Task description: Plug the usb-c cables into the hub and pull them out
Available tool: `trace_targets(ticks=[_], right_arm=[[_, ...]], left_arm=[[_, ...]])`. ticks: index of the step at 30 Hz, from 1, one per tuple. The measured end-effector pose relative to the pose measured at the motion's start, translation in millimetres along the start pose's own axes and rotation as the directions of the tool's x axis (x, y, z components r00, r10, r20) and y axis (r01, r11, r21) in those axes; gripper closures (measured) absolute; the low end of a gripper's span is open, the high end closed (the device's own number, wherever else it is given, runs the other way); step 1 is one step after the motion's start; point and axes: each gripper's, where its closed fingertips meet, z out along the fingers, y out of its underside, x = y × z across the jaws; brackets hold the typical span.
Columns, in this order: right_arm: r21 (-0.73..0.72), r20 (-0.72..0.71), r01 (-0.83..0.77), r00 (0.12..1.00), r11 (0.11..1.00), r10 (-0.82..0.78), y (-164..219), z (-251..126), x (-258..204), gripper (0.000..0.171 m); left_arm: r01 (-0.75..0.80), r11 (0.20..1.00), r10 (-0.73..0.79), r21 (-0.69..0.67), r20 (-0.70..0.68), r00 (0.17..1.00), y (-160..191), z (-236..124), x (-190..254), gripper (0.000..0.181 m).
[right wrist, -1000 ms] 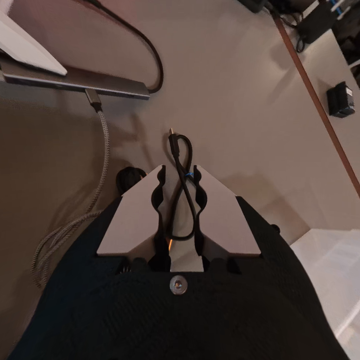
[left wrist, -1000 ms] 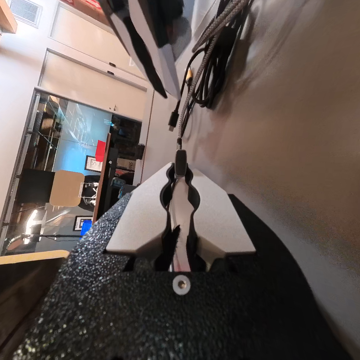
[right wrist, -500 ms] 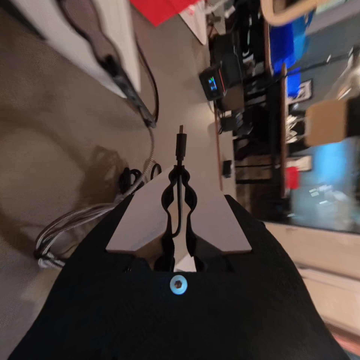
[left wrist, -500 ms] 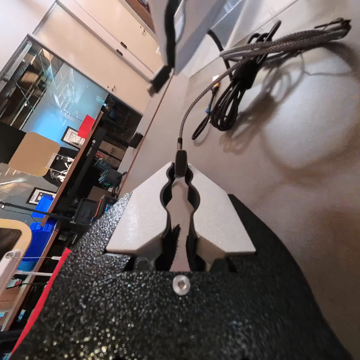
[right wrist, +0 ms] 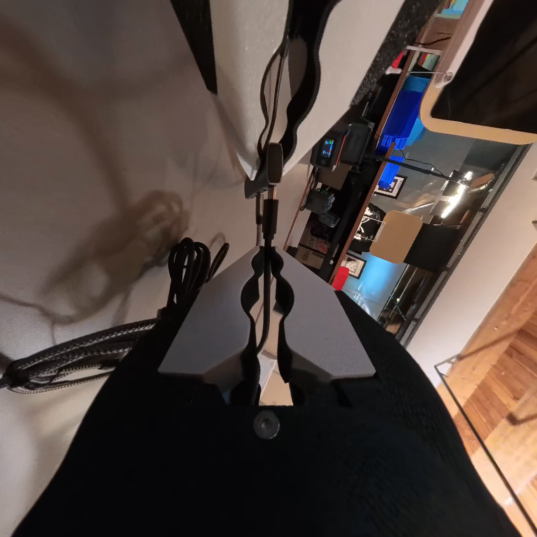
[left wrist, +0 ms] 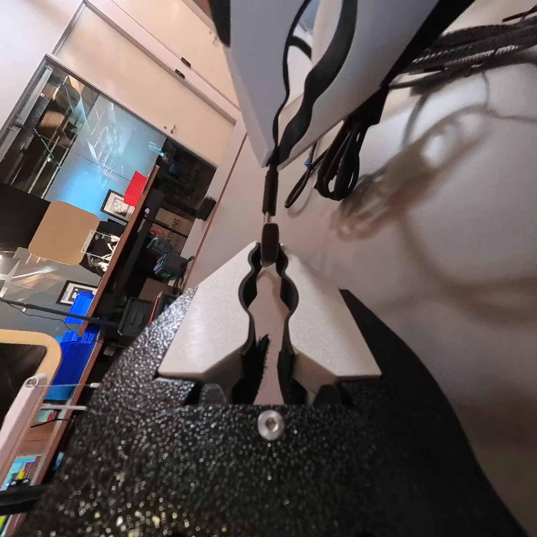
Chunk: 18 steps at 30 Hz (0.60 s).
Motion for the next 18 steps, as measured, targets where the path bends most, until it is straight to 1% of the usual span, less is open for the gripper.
trace_targets(ticks=[5, 12, 18], right_arm=[[0.008, -0.013, 0.054, 0.998, 0.998, -0.054, 1.2, 0.8, 0.6, 0.169], [-0.002, -0.128, 0.195, 0.973, 0.981, -0.194, 0.7, 2.8, 6.4, 0.169], [-0.001, -0.126, 0.172, 0.977, 0.985, -0.171, 2.0, 4.0, 5.6, 0.169]], left_arm=[[-0.007, 1.000, 0.007, 0.001, -0.008, 1.000, -0.3, 1.6, -1.0, 0.173], [0.018, 1.000, -0.018, 0.005, -0.023, 1.000, 0.6, 2.4, -4.0, 0.173], [0.006, 1.000, -0.007, -0.006, -0.025, 1.000, -0.1, 4.9, -4.3, 0.173]])
